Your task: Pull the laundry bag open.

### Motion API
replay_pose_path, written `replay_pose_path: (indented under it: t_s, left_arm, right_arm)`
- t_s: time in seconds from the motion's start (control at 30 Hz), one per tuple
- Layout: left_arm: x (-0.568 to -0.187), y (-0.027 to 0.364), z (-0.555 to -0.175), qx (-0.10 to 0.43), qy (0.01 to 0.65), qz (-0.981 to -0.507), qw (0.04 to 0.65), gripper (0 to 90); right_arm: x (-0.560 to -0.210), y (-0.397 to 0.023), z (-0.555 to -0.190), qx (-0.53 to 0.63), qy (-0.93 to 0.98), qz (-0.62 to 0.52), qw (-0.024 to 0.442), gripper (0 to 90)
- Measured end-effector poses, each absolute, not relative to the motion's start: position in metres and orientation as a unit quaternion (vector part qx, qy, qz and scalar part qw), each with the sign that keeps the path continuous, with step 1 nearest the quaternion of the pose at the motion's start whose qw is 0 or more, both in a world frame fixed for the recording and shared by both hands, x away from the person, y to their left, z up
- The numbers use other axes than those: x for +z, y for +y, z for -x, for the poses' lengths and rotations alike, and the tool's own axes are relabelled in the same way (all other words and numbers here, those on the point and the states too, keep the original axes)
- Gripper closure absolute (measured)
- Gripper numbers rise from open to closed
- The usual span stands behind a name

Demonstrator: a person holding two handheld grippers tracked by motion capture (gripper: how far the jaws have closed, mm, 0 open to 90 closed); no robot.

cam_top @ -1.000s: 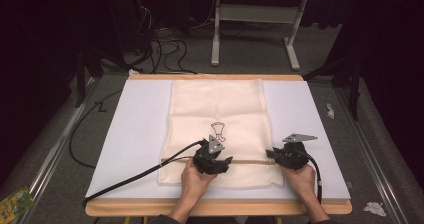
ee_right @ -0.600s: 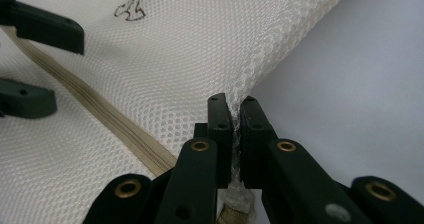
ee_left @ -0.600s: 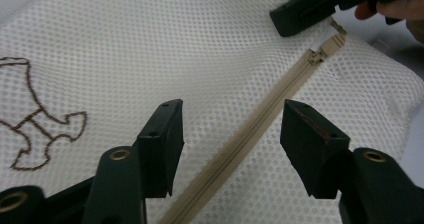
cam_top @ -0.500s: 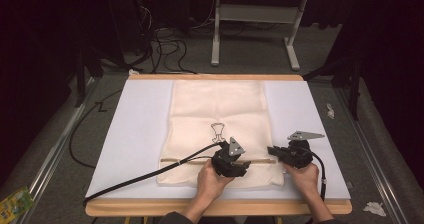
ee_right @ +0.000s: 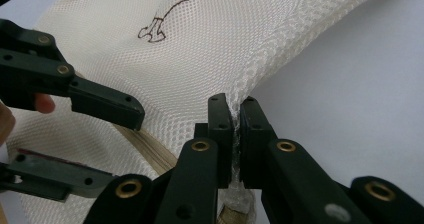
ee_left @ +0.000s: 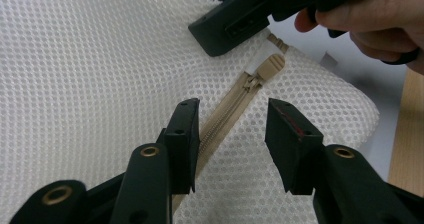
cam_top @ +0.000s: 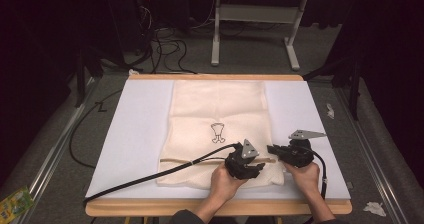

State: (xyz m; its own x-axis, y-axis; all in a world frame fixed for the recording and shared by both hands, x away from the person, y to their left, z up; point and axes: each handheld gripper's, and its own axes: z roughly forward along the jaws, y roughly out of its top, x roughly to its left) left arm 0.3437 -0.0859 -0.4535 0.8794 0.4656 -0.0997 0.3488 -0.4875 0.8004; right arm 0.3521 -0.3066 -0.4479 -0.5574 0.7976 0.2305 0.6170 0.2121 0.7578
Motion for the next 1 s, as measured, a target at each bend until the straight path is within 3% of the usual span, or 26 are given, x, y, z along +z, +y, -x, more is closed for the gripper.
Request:
replay_pose_path:
  t_s: [0.37,0.53,1.0]
  left_arm:
    - [-0.455,-0.089,-0.342,0.062,0.241,-0.854,0.457,57.7]
    - [-0.454,-0.108,-0.333,0.082,0.209,-0.872,0.434,58.2]
    - [-0.468,-0.113,-0.345,0.057,0.229,-0.872,0.429,55.6]
  right_arm:
    - [-0.445,-0.304,-0.353,0.434,0.770,-0.455,0.107,87.4]
    - [-0.444,-0.303,-0.353,0.435,0.770,-0.454,0.108,87.5]
    - [-0.443,-0.299,-0.351,0.442,0.771,-0.446,0.102,87.6]
